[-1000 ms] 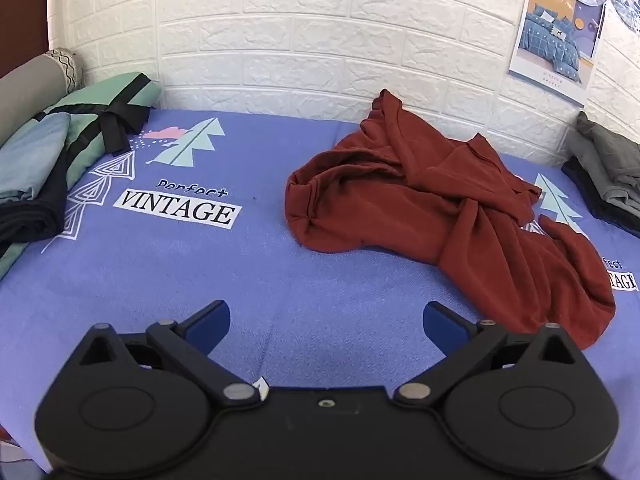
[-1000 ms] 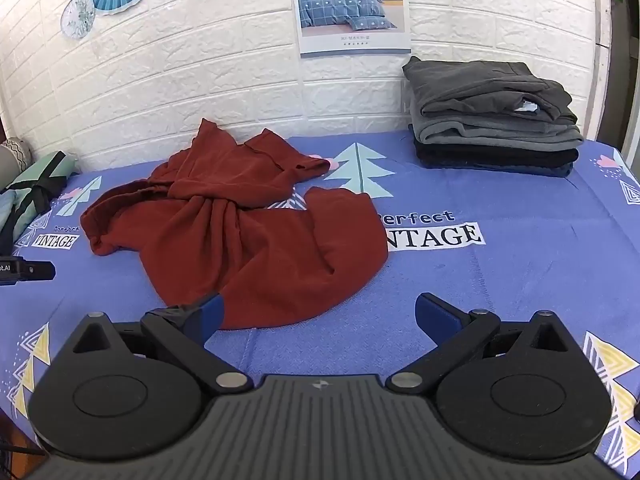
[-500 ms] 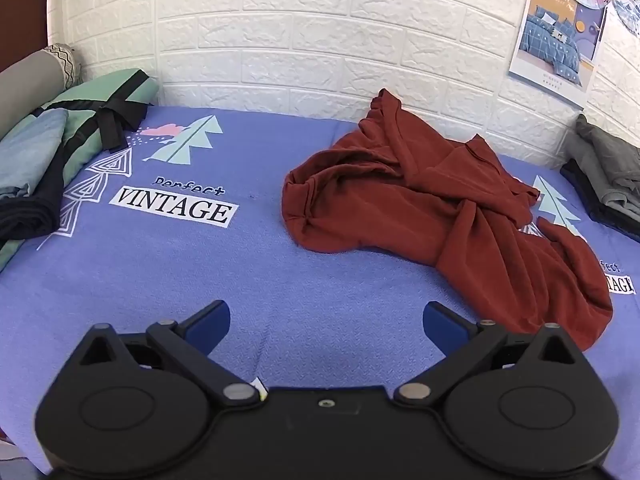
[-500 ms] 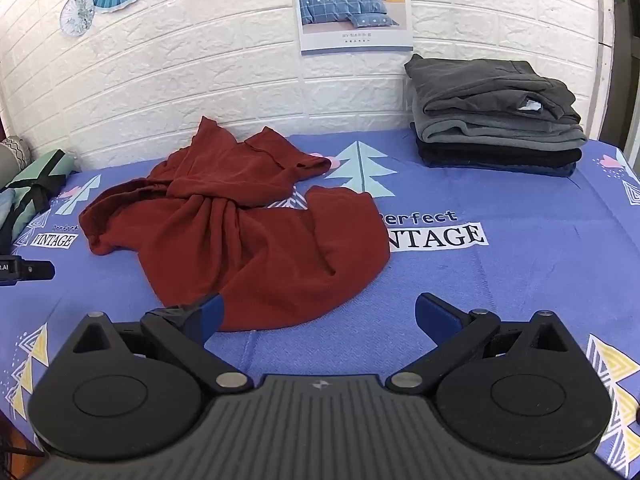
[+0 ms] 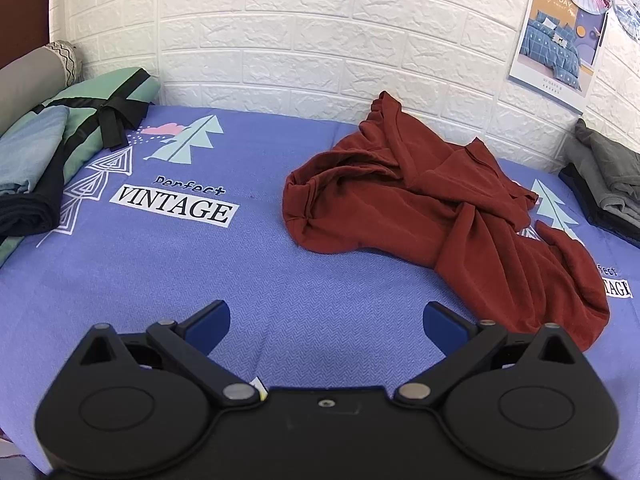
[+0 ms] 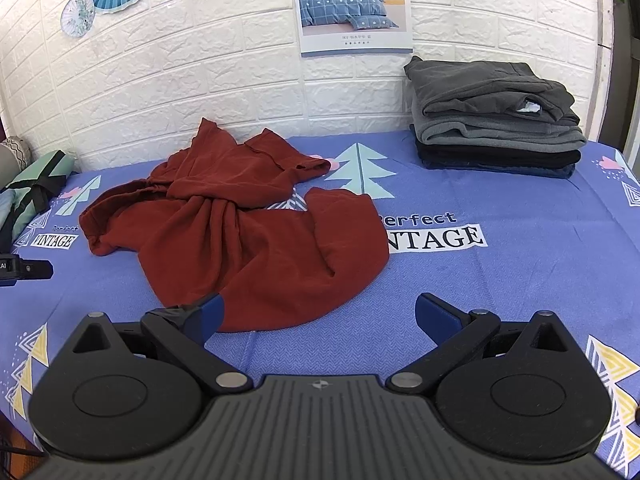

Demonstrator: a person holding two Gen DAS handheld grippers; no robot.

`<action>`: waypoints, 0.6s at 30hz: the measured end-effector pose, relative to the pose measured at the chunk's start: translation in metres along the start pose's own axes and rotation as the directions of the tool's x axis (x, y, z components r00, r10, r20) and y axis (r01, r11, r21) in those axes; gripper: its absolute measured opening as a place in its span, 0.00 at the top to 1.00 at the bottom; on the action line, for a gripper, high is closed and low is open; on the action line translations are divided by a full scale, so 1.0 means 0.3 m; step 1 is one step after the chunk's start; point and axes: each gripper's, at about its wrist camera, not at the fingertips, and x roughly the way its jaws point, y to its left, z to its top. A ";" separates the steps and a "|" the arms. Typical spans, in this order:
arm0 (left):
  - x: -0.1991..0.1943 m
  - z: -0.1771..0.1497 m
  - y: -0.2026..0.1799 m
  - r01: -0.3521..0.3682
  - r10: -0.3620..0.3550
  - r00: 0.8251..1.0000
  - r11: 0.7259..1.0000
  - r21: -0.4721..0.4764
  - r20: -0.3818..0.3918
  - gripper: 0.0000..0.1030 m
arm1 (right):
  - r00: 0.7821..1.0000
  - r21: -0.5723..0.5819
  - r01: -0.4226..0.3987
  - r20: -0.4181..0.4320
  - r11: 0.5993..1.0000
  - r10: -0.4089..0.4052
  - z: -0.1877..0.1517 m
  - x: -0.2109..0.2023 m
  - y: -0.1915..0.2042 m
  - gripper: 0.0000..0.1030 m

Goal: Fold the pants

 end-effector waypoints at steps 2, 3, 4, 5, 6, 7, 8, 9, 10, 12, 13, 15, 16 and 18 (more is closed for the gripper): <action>0.000 0.000 0.000 0.000 0.000 1.000 1.000 -0.002 0.000 0.04 | 1.000 0.000 -0.001 -0.001 1.000 0.001 0.000 0.000 0.001 0.00; 0.000 0.000 0.001 0.001 -0.001 1.000 1.000 -0.002 -0.001 0.04 | 1.000 -0.001 -0.002 -0.002 1.000 0.002 0.001 0.000 0.001 0.00; 0.000 0.000 0.001 0.002 -0.002 1.000 1.000 -0.002 -0.001 0.04 | 1.000 -0.003 -0.003 -0.003 1.000 0.003 0.001 0.001 0.002 0.00; 0.001 0.000 0.002 0.002 -0.002 1.000 1.000 -0.003 -0.002 0.04 | 1.000 -0.004 -0.003 -0.004 1.000 0.003 0.001 0.001 0.003 0.00; 0.002 0.000 0.002 0.002 -0.002 1.000 1.000 -0.005 -0.002 0.04 | 1.000 -0.004 -0.003 -0.005 1.000 0.003 0.002 0.001 0.003 0.00; 0.002 0.001 0.002 0.003 -0.003 1.000 1.000 -0.005 -0.002 0.04 | 1.000 -0.006 -0.003 -0.006 1.000 0.003 0.003 0.002 0.003 0.00; 0.002 0.001 0.003 0.006 -0.006 1.000 1.000 -0.006 -0.002 0.04 | 1.000 -0.007 -0.002 -0.006 1.000 0.002 0.002 0.003 0.006 0.00; 0.003 0.002 0.004 0.008 -0.008 1.000 1.000 -0.008 -0.001 0.04 | 1.000 -0.007 -0.001 -0.007 1.000 0.001 0.003 0.004 0.007 0.00; 0.003 0.002 0.004 0.009 -0.009 1.000 1.000 -0.009 -0.001 0.04 | 1.000 -0.006 0.000 -0.007 1.000 0.000 0.004 0.005 0.008 0.00; 0.005 0.003 0.005 0.007 -0.007 1.000 1.000 -0.012 -0.001 0.04 | 1.000 -0.004 0.000 -0.009 1.000 0.000 0.004 0.008 0.007 0.00; 0.006 0.003 0.004 0.007 -0.007 1.000 1.000 -0.013 -0.002 0.04 | 1.000 -0.005 -0.001 -0.010 1.000 0.001 0.004 0.009 0.006 0.00; 0.010 0.005 0.005 0.007 -0.007 1.000 1.000 -0.016 -0.006 0.04 | 1.000 -0.006 -0.002 -0.015 1.000 0.002 0.004 0.014 0.007 0.00; 0.011 0.005 0.005 0.008 -0.008 1.000 1.000 -0.017 -0.007 0.04 | 1.000 -0.007 -0.003 -0.017 1.000 0.003 0.004 0.017 0.005 0.00; 0.014 0.006 0.009 0.008 -0.008 1.000 1.000 -0.020 -0.009 0.04 | 1.000 -0.005 -0.001 -0.021 1.000 0.001 0.005 0.023 0.004 0.00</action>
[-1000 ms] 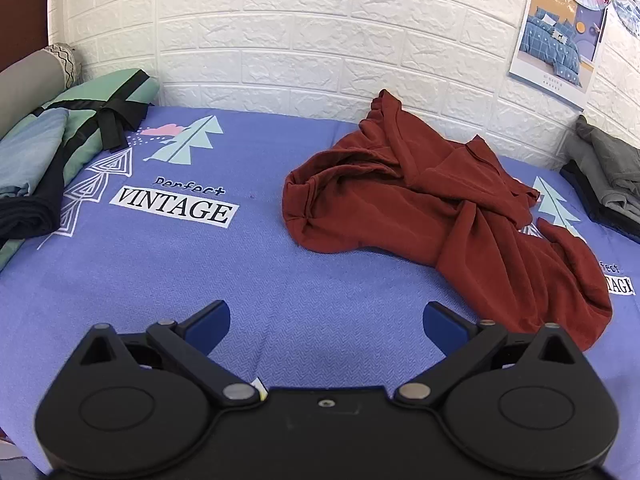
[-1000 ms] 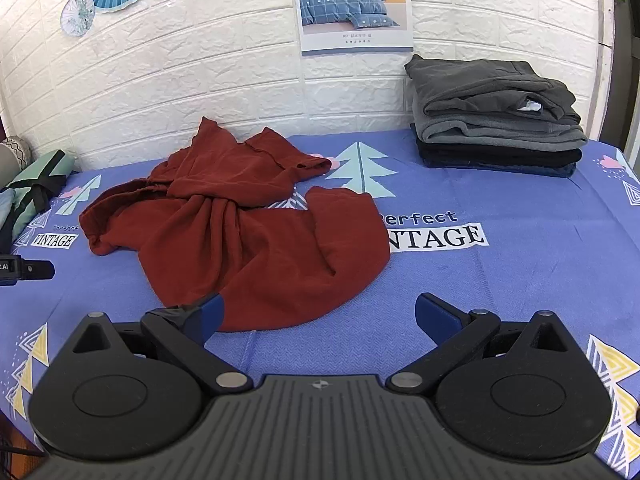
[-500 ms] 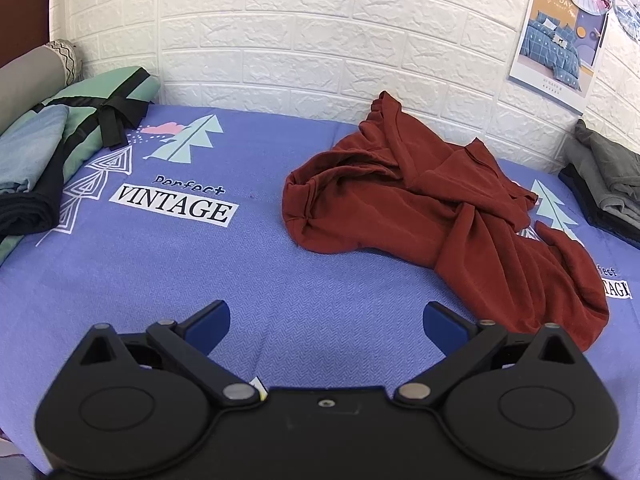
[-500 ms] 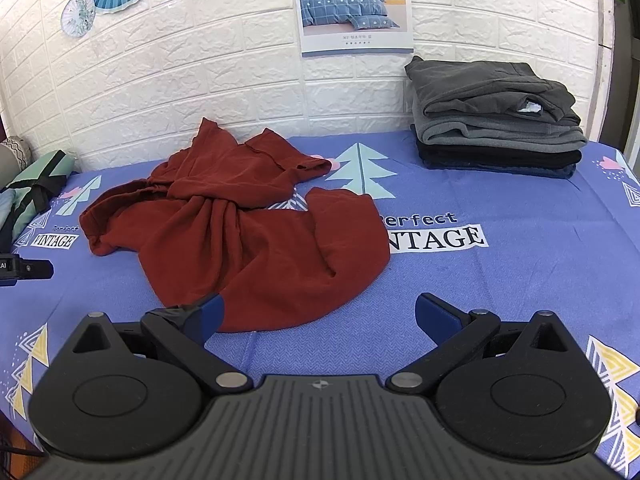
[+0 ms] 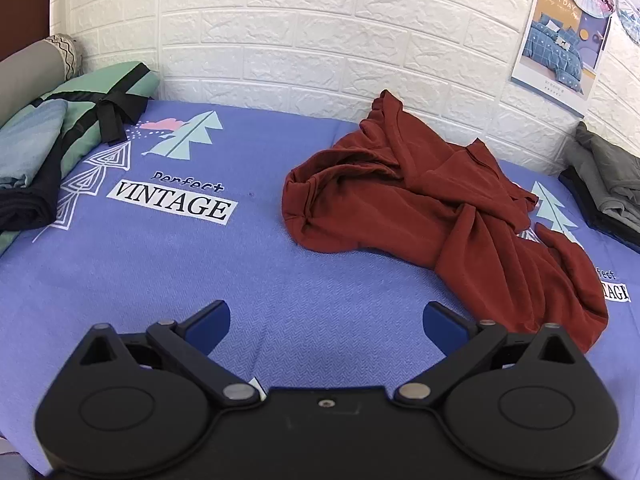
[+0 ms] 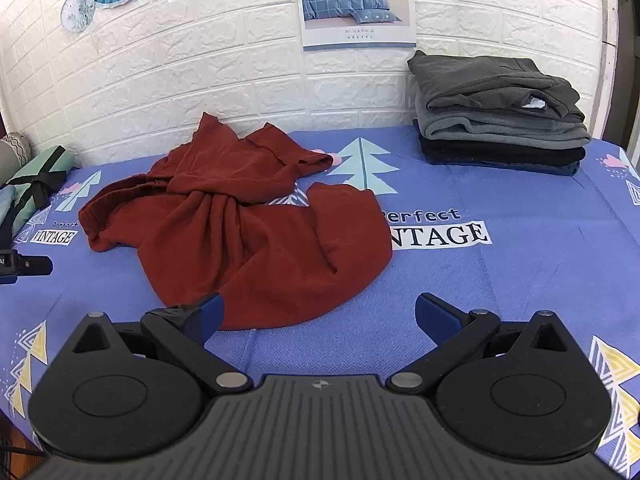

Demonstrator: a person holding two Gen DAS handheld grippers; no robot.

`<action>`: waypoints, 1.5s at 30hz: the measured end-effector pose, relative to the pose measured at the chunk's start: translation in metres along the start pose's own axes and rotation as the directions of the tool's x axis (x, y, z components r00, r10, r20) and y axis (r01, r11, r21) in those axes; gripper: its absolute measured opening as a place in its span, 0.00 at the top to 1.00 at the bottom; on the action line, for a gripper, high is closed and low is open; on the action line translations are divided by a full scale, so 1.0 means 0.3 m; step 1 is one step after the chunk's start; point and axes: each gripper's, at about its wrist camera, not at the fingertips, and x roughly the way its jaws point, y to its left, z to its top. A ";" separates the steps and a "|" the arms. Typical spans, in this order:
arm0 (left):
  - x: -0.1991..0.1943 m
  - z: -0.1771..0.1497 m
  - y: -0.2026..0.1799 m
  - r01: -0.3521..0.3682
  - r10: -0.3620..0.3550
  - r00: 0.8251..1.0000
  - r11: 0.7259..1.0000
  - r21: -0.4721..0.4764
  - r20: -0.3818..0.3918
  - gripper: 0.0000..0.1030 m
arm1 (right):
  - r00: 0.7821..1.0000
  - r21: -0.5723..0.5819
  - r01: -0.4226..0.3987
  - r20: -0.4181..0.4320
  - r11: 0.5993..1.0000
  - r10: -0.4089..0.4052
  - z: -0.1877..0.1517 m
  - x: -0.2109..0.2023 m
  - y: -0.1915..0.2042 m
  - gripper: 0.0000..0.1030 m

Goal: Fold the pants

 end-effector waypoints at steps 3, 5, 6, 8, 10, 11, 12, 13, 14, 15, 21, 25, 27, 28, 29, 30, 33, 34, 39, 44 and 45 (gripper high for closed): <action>0.005 0.001 0.002 0.001 -0.001 1.000 1.000 -0.001 -0.004 0.04 | 1.000 0.007 0.001 -0.004 1.000 -0.001 0.003 0.006 -0.007 0.00; 0.009 0.001 0.001 0.000 0.000 1.000 1.000 -0.001 -0.006 0.04 | 1.000 0.008 0.000 -0.007 1.000 0.000 0.003 0.010 -0.009 0.00; 0.012 0.002 0.001 0.001 -0.001 1.000 1.000 -0.001 -0.007 0.04 | 1.000 0.008 0.000 -0.009 1.000 0.000 0.003 0.013 -0.010 0.00; 0.018 0.003 0.002 0.001 -0.001 1.000 1.000 -0.002 -0.011 0.04 | 1.000 0.008 -0.001 -0.016 1.000 0.001 0.004 0.022 -0.012 0.00; 0.028 0.005 0.003 0.001 -0.001 1.000 1.000 -0.003 -0.017 0.04 | 1.000 0.012 -0.001 -0.022 1.000 0.001 0.005 0.030 -0.017 0.00; 0.033 0.006 0.005 0.000 0.000 1.000 1.000 -0.005 -0.021 0.04 | 1.000 0.015 0.000 -0.025 1.000 0.001 0.005 0.035 -0.019 0.00; 0.038 0.007 0.006 -0.003 0.003 1.000 1.000 -0.006 -0.025 0.04 | 1.000 0.017 -0.001 -0.028 1.000 0.001 0.006 0.040 -0.021 0.00; 0.042 0.006 0.007 -0.005 0.005 1.000 1.000 -0.007 -0.027 0.04 | 1.000 0.018 -0.002 -0.031 1.000 0.002 0.007 0.044 -0.022 0.00; 0.046 0.007 0.008 -0.007 0.007 1.000 1.000 -0.008 -0.030 0.04 | 0.999 0.018 -0.003 -0.033 1.000 0.003 0.008 0.048 -0.022 0.00; 0.049 0.008 0.009 -0.008 0.007 0.999 1.000 -0.009 -0.032 0.04 | 0.999 0.020 -0.005 -0.036 1.000 0.006 0.009 0.052 -0.022 0.00; 0.064 0.015 0.011 -0.009 0.009 0.999 1.000 -0.012 -0.042 0.04 | 0.999 0.029 -0.010 -0.051 1.000 0.012 0.015 0.075 -0.028 0.00; 0.072 0.018 0.011 -0.008 0.008 0.999 1.000 -0.011 -0.048 0.04 | 0.998 0.030 -0.015 -0.056 0.999 0.017 0.018 0.083 -0.027 0.00; 0.075 0.019 0.012 -0.010 0.009 0.999 1.000 -0.013 -0.048 0.04 | 0.998 0.031 -0.016 -0.057 0.999 0.018 0.018 0.086 -0.028 0.00; 0.075 0.019 0.013 -0.011 0.011 0.999 1.000 -0.016 -0.046 0.04 | 0.998 0.031 -0.016 -0.058 0.999 0.018 0.018 0.086 -0.028 0.00; 0.076 0.019 0.014 -0.011 0.010 0.999 1.000 -0.019 -0.043 0.05 | 0.998 0.031 -0.016 -0.058 0.999 0.018 0.018 0.087 -0.027 0.00; 0.077 0.021 0.018 -0.008 0.007 0.999 1.000 -0.021 -0.037 0.05 | 0.998 0.031 -0.016 -0.059 0.999 0.018 0.017 0.089 -0.028 0.00; 0.085 0.039 0.038 0.006 -0.006 1.000 1.000 -0.024 -0.017 0.07 | 0.999 0.027 -0.019 -0.050 0.999 0.020 0.018 0.089 -0.029 0.00; 0.091 0.051 0.047 0.005 -0.005 1.000 1.000 -0.018 -0.002 0.08 | 0.999 0.022 -0.024 -0.041 0.999 0.025 0.019 0.090 -0.030 0.00; 0.166 0.141 0.056 -0.018 0.013 0.997 0.998 0.063 0.081 0.20 | 0.999 0.017 -0.031 0.045 0.999 0.030 0.035 0.098 -0.044 0.00; 0.314 0.234 0.047 -0.022 0.012 0.998 0.989 0.148 0.064 0.77 | 0.998 0.048 -0.008 0.055 0.999 0.006 0.065 0.153 -0.088 0.00; 0.339 0.248 0.052 -0.020 0.011 0.998 0.989 0.150 0.060 0.79 | 0.999 0.049 -0.005 0.052 0.999 0.003 0.075 0.169 -0.097 0.00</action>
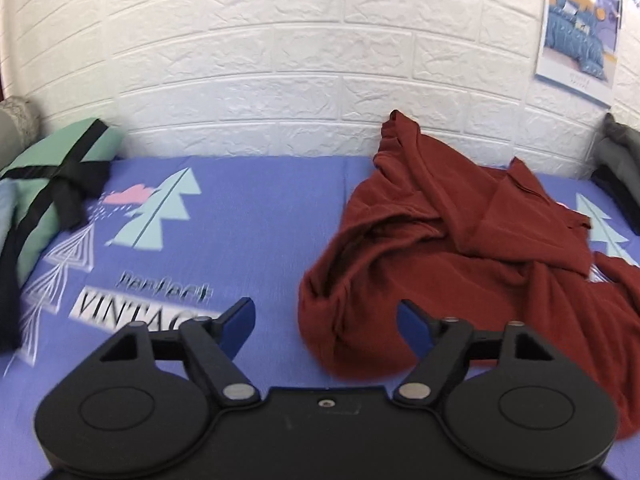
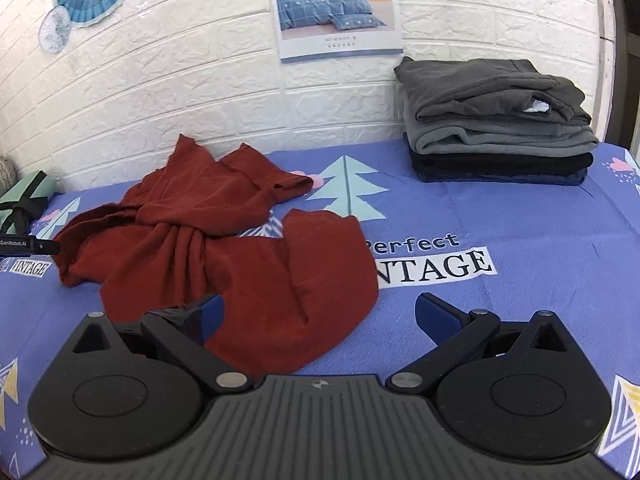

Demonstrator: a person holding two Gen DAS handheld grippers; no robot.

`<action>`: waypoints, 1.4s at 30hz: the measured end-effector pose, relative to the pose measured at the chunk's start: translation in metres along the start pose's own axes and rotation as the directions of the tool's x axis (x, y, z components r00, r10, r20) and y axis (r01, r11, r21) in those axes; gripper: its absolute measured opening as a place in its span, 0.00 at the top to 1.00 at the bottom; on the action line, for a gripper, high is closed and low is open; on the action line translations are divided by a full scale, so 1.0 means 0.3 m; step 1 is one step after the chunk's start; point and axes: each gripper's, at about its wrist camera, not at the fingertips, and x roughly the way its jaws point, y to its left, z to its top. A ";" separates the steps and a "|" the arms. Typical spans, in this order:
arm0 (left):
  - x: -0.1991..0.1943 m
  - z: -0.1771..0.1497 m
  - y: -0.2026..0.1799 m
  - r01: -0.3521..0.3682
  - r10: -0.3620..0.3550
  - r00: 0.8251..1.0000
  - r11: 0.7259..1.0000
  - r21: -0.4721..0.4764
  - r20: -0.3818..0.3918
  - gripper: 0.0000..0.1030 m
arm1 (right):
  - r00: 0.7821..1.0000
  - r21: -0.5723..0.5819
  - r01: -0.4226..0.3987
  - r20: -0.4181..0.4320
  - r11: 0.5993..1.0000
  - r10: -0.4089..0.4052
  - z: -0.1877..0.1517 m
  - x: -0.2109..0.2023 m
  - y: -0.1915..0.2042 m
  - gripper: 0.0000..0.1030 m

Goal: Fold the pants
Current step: 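Close the left tool on the red garment while the right tool grasps another edge, then lift the red garment off the bed with both tools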

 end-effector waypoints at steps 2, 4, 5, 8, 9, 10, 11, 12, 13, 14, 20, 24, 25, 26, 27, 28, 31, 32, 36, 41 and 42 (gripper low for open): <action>0.049 0.023 0.006 -0.006 0.006 1.000 1.000 -0.006 -0.015 0.79 | 1.000 -0.010 -0.008 0.009 1.000 0.008 0.016 0.029 -0.016 0.00; 0.080 0.038 0.010 -0.010 0.009 1.000 1.000 -0.020 -0.019 0.82 | 1.000 -0.028 -0.002 0.007 1.000 0.002 0.037 0.066 -0.024 0.00; 0.094 0.044 0.009 -0.009 0.009 1.000 1.000 -0.019 -0.020 0.82 | 1.000 -0.038 0.000 0.003 0.999 0.000 0.048 0.088 -0.025 0.00; 0.131 0.054 -0.004 -0.006 0.007 0.999 1.000 0.010 -0.031 0.82 | 1.000 -0.061 -0.009 -0.016 0.998 0.008 0.076 0.169 -0.021 0.00; 0.144 0.054 -0.008 -0.003 0.004 0.999 1.000 0.023 -0.039 0.80 | 1.000 -0.069 -0.009 -0.024 0.998 0.007 0.083 0.201 -0.021 0.00; 0.159 0.053 -0.010 0.002 0.000 0.999 0.999 0.034 -0.052 0.80 | 1.000 -0.073 -0.001 -0.027 0.997 -0.001 0.090 0.228 -0.023 0.00; 0.174 0.052 -0.009 0.007 -0.005 0.998 0.999 0.034 -0.067 0.80 | 1.000 -0.074 0.008 -0.024 0.997 -0.010 0.097 0.253 -0.028 0.00; 0.187 0.051 -0.003 0.015 -0.013 0.997 1.000 0.022 -0.080 0.86 | 1.000 -0.068 0.020 -0.017 0.997 -0.021 0.103 0.276 -0.035 0.00; 0.198 0.050 0.008 0.031 -0.031 0.996 1.000 0.000 -0.089 1.00 | 0.999 -0.051 0.034 -0.015 0.998 -0.035 0.108 0.299 -0.048 0.00; 0.201 0.047 0.021 0.052 -0.054 0.995 0.998 -0.029 -0.087 1.00 | 0.999 -0.026 0.045 -0.022 0.999 -0.046 0.112 0.320 -0.065 0.00; 0.146 0.058 0.049 0.056 -0.059 0.998 0.990 -0.128 -0.021 1.00 | 0.997 0.098 -0.019 -0.068 0.995 0.026 0.092 0.342 -0.134 0.82; 0.000 0.101 0.149 0.077 -0.059 0.995 0.961 -0.266 0.075 1.00 | 0.997 0.126 0.035 0.067 0.991 -0.043 0.109 0.189 -0.172 0.98; -0.044 0.112 0.186 0.094 -0.067 0.993 0.948 -0.305 0.100 1.00 | 0.993 0.135 0.051 0.101 0.989 -0.065 0.117 0.143 -0.191 0.99; -0.090 0.123 0.222 0.102 -0.063 0.990 0.937 -0.335 0.125 1.00 | 0.988 0.149 0.064 0.130 0.987 -0.084 0.124 0.099 -0.214 0.99; -0.139 0.131 0.252 0.097 -0.046 0.988 0.931 -0.351 0.150 1.00 | 0.982 0.163 0.081 0.156 0.983 -0.107 0.128 0.054 -0.238 0.99; -0.189 0.135 0.280 0.081 -0.018 0.984 0.929 -0.360 0.176 1.00 | 0.974 0.175 0.099 0.183 0.980 -0.131 0.132 0.011 -0.264 0.99; -0.322 0.129 0.374 0.034 0.058 0.974 0.917 -0.396 0.219 1.00 | 0.959 0.204 0.123 0.227 0.971 -0.170 0.120 -0.114 -0.331 0.99; -0.352 0.117 0.409 0.028 0.066 0.975 0.912 -0.409 0.214 1.00 | 0.960 0.218 0.114 0.227 0.969 -0.164 0.107 -0.138 -0.350 0.99; -0.356 0.007 0.505 -0.096 0.151 0.985 0.890 -0.445 0.089 1.00 | 0.975 0.246 0.114 0.157 0.963 -0.156 0.006 -0.197 -0.388 0.99; -0.246 -0.217 0.614 -0.194 0.168 0.981 0.832 -0.519 -0.096 1.00 | 0.976 0.246 0.205 0.025 0.947 -0.218 -0.140 -0.155 -0.401 0.99; -0.220 -0.254 0.628 -0.194 0.148 0.981 0.828 -0.526 -0.129 1.00 | 0.982 0.261 0.179 0.013 0.948 -0.189 -0.163 -0.153 -0.407 0.94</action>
